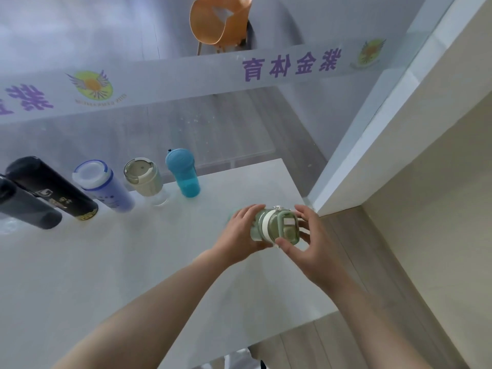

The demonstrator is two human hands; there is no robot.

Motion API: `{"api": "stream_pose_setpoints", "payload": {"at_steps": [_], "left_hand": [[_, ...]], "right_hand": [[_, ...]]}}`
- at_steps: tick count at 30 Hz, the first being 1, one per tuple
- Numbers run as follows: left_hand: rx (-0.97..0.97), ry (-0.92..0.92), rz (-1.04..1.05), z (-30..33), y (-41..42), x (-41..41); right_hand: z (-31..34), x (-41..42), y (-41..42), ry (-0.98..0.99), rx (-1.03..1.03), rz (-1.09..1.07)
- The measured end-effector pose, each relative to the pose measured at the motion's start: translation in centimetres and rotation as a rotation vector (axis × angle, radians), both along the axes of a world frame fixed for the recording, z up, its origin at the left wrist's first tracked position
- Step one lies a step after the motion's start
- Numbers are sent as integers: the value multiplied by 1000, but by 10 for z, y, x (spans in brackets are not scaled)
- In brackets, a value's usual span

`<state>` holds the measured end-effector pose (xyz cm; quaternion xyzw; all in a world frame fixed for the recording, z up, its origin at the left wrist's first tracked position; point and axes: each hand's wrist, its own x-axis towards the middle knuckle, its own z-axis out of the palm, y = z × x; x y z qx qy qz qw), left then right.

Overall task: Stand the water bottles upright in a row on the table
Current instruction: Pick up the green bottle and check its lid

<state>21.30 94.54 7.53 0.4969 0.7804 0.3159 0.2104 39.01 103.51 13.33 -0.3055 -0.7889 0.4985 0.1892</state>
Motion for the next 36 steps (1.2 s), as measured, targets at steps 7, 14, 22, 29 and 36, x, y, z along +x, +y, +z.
{"api": "stream_pose_setpoints", "payload": {"at_steps": [7,14,22,29,36], "left_hand": [[21,-282,169,11,3,-23],[-36,-364,199,-1,4,-52],[-309,-126,160,-23,-30,-80],[-760,107,183,-57,-105,-106],[-891,180,180,-71,-131,-111]], "right_hand": [[10,-59,6,65,63,75],[-7,-113,2,29,-6,-42],[-18,-130,-8,31,121,-22],[-24,-142,1,46,154,-62],[-29,-172,19,59,133,-79]]}}
